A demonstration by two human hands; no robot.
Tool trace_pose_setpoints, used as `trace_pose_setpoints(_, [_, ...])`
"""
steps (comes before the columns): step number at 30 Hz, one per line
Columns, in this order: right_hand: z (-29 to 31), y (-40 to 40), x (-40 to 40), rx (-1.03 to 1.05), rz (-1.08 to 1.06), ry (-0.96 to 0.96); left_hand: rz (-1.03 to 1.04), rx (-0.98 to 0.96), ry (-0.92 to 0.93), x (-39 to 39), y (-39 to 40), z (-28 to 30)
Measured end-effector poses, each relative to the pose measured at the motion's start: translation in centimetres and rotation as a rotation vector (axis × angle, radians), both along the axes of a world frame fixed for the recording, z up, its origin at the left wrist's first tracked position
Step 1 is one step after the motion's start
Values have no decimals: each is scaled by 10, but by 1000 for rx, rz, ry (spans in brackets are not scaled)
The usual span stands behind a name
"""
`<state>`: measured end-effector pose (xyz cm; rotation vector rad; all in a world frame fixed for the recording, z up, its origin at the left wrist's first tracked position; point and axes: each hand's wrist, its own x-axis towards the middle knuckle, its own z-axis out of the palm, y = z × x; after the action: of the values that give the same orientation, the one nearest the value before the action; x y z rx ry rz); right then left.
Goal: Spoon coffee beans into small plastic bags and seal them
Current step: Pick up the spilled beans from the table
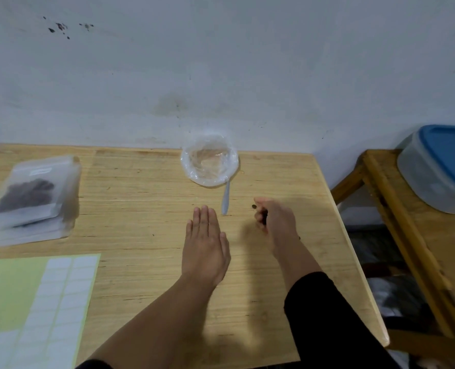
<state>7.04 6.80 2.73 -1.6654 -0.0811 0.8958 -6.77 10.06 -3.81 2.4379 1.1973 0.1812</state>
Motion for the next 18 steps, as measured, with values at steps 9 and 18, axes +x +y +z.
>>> trace_pose_setpoints(9, [-15, -1, 40, -313, 382, -614, 57, 43, 15, 14, -10, -4])
trace_pose_setpoints(18, [-30, 7, 44, -343, 477, -774, 44, 43, 56, 17, -10, -3])
